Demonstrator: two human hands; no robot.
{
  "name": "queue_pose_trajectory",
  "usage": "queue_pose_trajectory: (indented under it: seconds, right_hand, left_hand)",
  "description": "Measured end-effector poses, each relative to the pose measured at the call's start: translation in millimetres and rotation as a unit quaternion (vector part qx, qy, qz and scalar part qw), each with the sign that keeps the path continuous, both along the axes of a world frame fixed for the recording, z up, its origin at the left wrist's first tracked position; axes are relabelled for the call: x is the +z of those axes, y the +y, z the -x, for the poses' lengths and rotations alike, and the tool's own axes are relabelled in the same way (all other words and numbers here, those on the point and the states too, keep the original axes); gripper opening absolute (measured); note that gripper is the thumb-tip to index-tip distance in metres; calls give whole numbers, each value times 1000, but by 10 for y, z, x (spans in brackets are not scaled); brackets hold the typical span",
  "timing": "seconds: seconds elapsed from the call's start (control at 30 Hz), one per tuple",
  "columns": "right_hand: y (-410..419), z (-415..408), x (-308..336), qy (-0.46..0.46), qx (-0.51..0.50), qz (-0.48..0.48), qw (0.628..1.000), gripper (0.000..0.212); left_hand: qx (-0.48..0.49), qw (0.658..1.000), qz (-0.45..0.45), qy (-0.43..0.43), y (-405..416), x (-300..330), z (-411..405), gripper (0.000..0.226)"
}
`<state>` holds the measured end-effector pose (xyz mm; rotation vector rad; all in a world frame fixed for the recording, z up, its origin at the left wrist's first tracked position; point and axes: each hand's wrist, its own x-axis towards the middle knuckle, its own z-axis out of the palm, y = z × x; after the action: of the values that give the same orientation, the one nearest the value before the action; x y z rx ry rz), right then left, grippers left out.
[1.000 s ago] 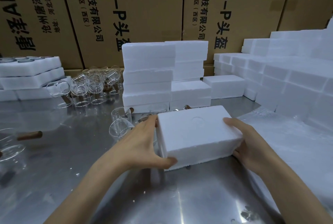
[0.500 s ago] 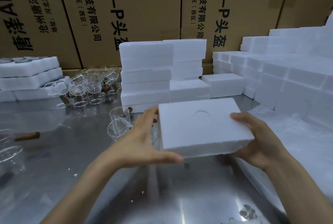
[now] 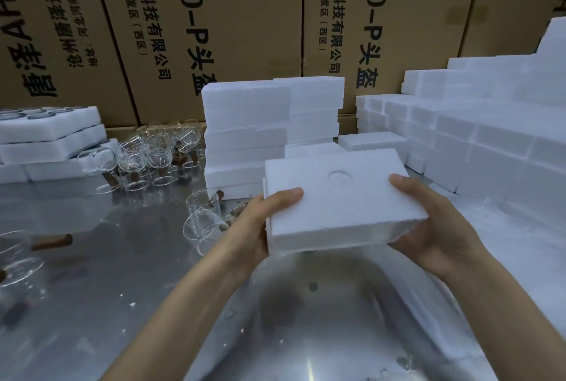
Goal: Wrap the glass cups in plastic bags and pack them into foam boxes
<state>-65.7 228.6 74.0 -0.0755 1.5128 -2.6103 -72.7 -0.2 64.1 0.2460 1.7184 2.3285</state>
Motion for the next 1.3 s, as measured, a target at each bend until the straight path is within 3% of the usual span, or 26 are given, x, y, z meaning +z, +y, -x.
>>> queue_pose_trajectory:
  seconds: [0.07, 0.17, 0.23, 0.4, 0.5, 0.6, 0.67, 0.7, 0.73, 0.77, 0.8, 0.83, 0.87, 0.93, 1.0, 1.1, 1.3]
  right_hand:
    - [54, -23, 28, -19, -27, -9, 999, 31]
    - [147, -75, -7, -54, -45, 9, 997, 67]
    - [156, -111, -41, -72, -23, 42, 996, 79]
    - [120, 74, 77, -94, -40, 81, 992, 69]
    - [198, 404, 220, -119, -88, 111, 983, 66]
    - [323, 815, 385, -135, -137, 136, 972, 55]
    - [396, 1104, 493, -136, -164, 134, 968, 50]
    - [423, 1250, 539, -138, -181, 124, 966, 51]
    - [442, 1395, 577, -144, -202, 110, 963, 53]
    - [455, 1537, 608, -146, -221, 94, 960, 53]
    - [468, 1678, 631, -145, -238, 82, 957, 50]
    - [478, 1810, 646, -143, -251, 77, 954, 47]
    - [482, 1954, 651, -139, -258, 73, 953, 47]
    - [503, 2159, 643, -134, -267, 53, 953, 51]
    - [520, 2359, 619, -130, -271, 34, 953, 54]
    - [545, 2569, 607, -135, -287, 16, 948, 50]
    - [567, 2822, 558, -150, -292, -28, 944, 51]
  left_hand:
    - [9, 1000, -13, -23, 78, -8, 37, 34]
    - [19, 998, -29, -46, 215, 35, 104, 53]
    - [10, 999, -28, -41, 359, 125, 138, 52]
    - [-10, 999, 11, -40, 774, 332, 340, 32]
    - [-32, 999, 28, -22, 898, 481, 530, 52]
    - [-15, 993, 115, 11, 961, 579, 776, 85]
    - [36, 973, 212, 81, 939, 598, 964, 73]
    - [80, 940, 295, 148, 879, 579, 1074, 65]
    - [125, 873, 412, 231, 790, 551, 1181, 56]
    - [160, 763, 537, 321, 687, 532, 1283, 50]
    - [170, 631, 641, 402, 583, 519, 1388, 45]
    - [158, 505, 714, 458, 486, 505, 1485, 44]
    - [136, 406, 761, 487, 398, 492, 1586, 44]
    - [106, 293, 803, 509, 266, 466, 1719, 48]
    - [110, 231, 807, 532, 142, 433, 1855, 55]
    - [140, 169, 793, 568, -54, 423, 1948, 61]
    - [162, 130, 749, 630, -296, 329, 2130, 62]
